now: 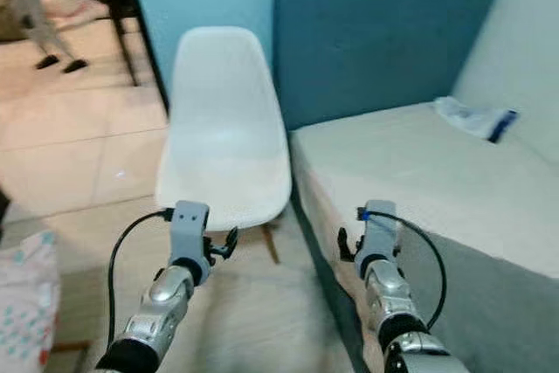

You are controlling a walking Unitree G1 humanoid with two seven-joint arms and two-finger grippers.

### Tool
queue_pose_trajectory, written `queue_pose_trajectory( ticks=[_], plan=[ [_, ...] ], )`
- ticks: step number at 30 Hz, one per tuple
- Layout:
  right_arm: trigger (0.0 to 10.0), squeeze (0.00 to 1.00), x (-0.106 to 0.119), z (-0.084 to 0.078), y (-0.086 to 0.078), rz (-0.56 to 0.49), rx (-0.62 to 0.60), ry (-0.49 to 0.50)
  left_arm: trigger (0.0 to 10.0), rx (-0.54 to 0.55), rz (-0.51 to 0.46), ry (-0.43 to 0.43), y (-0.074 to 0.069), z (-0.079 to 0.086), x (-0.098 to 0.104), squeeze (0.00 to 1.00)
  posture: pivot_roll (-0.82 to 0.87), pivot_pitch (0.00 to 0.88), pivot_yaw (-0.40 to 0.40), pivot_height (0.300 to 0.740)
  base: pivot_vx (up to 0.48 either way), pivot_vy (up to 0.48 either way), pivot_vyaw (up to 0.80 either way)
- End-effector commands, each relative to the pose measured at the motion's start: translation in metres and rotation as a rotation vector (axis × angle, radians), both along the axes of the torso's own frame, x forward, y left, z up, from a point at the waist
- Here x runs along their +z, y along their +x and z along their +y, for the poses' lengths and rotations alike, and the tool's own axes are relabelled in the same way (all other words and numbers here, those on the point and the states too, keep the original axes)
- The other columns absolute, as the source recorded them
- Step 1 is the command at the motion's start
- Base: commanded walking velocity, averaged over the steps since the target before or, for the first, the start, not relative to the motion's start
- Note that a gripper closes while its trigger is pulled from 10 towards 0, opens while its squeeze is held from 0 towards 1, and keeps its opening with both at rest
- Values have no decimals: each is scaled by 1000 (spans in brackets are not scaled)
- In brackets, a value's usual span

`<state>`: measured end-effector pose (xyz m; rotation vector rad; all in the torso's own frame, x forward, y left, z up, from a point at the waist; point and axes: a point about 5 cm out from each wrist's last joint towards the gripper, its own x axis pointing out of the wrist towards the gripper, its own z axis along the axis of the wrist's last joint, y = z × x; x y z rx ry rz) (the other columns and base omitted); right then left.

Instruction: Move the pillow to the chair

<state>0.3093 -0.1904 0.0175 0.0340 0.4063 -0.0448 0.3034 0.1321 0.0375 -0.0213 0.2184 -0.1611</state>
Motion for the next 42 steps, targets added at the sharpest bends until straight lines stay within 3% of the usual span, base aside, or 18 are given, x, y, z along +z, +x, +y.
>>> queue_pose_trajectory(
  ticks=[1,26,42],
  plan=[
    [10000,0,-3,2,-3,4,20,-10,10000,4,13,-2,-3,1,-5,0,-65,109,-15,740,0,0,-725],
    [10000,0,-5,10,-11,-43,74,-40,10000,-24,15,-26,-14,1,-9,0,-56,96,13,740,0,0,-725],
    [10000,0,2,10,-5,-74,49,-30,10000,-8,-21,-78,-2,1,3,0,-41,91,15,740,0,0,-725]
  ],
)
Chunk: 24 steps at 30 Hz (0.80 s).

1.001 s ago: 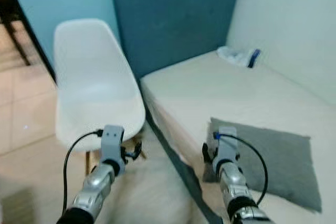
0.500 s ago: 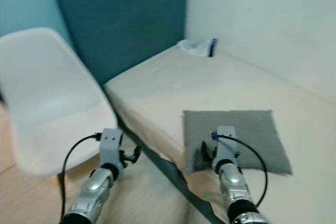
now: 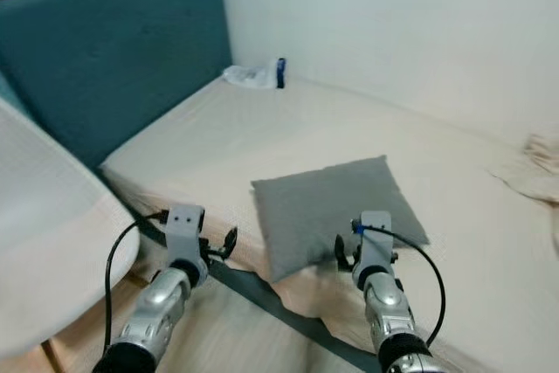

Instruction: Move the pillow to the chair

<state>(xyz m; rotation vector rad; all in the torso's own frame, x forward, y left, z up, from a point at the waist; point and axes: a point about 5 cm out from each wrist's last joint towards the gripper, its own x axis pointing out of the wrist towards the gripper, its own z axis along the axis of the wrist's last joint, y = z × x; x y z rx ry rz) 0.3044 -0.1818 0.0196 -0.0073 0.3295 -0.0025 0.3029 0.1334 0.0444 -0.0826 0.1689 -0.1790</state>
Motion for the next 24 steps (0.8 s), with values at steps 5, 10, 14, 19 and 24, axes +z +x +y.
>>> queue_pose_trajectory(
  ticks=[5,10,14,19,24],
  plan=[
    [10000,0,0,2,0,0,4,1,10000,-2,23,-14,-2,-3,-3,0,-42,91,16,740,0,0,-725],
    [10000,0,1,2,1,-5,6,-3,10000,6,17,-4,-2,-3,-3,0,-42,92,13,740,0,0,-725],
    [10000,0,1,1,1,-9,6,-5,10000,7,14,-9,-1,-3,-3,0,-42,93,11,740,0,0,-709],
    [10000,0,3,2,1,-19,13,-11,10000,7,13,-12,-1,-4,-2,0,-44,92,8,740,0,0,-133],
    [10000,0,4,5,2,-36,42,-32,10000,3,13,-15,-2,-5,-3,0,-47,87,6,740,0,0,0]
  ],
)
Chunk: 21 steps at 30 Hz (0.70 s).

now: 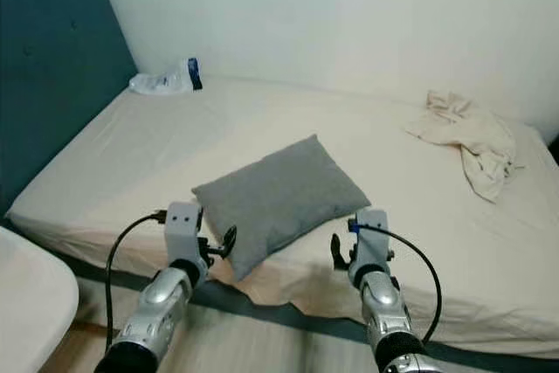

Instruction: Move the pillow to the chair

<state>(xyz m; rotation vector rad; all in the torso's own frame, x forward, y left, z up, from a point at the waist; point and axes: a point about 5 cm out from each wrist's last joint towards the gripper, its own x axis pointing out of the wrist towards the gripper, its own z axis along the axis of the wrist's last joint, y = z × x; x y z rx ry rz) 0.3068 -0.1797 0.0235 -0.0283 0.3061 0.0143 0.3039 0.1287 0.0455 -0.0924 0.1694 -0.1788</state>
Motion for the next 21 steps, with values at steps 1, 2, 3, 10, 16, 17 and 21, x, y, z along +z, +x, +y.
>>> queue_pose_trajectory(
  ticks=[1,2,3,10,16,17,21],
  plan=[
    [10000,0,1,3,0,-13,22,-15,10000,2,12,-6,-3,0,-4,0,-47,87,6,740,0,0,0],
    [10000,0,1,3,0,-15,26,-15,10000,2,13,-6,-3,0,-4,0,-47,85,7,740,0,0,0],
    [10000,0,1,4,-1,-24,38,-13,10000,-10,20,3,-3,-1,-5,0,-46,82,6,740,0,-469,0],
    [10000,0,2,8,-1,-36,68,-8,10000,3,32,-10,-3,-1,-6,0,-48,70,5,740,0,-334,0],
    [10000,0,2,10,-2,-42,108,-27,10000,18,32,-15,-1,-1,-5,0,-47,72,4,740,0,0,267],
    [10000,0,2,10,-2,-42,108,-27,10000,18,32,-15,-1,-1,-5,0,-47,72,4,740,0,0,800],
    [10000,0,2,10,-2,-40,104,-23,10000,26,28,-20,-1,-1,-4,0,-47,81,6,740,0,0,800]
  ],
)
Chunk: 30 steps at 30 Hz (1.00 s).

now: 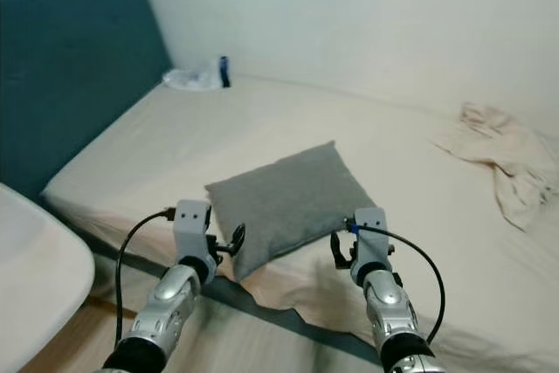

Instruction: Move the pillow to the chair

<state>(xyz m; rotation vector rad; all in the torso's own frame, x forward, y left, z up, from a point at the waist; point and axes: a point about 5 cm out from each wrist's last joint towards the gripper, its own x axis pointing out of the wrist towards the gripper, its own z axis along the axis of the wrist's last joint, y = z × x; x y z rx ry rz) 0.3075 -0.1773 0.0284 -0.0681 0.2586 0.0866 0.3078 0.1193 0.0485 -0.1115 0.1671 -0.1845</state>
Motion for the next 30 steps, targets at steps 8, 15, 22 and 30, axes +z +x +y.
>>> queue_pose_trajectory(
  ticks=[8,15,22,30],
  plan=[
    [10000,0,-2,4,-2,-1,10,-3,10000,41,16,-17,-4,9,-5,0,-46,88,5,740,0,0,800],
    [10000,0,6,-15,5,-15,-99,-14,10000,34,-26,-27,-1,9,3,0,-45,90,6,740,0,0,114],
    [10000,0,12,-23,9,-30,-134,-12,10000,13,-48,-30,0,8,7,0,-47,92,5,740,0,0,0],
    [10000,0,11,-27,10,-1,-156,-7,10000,20,-52,-55,0,6,8,0,-50,95,5,740,0,0,-398]
  ],
)
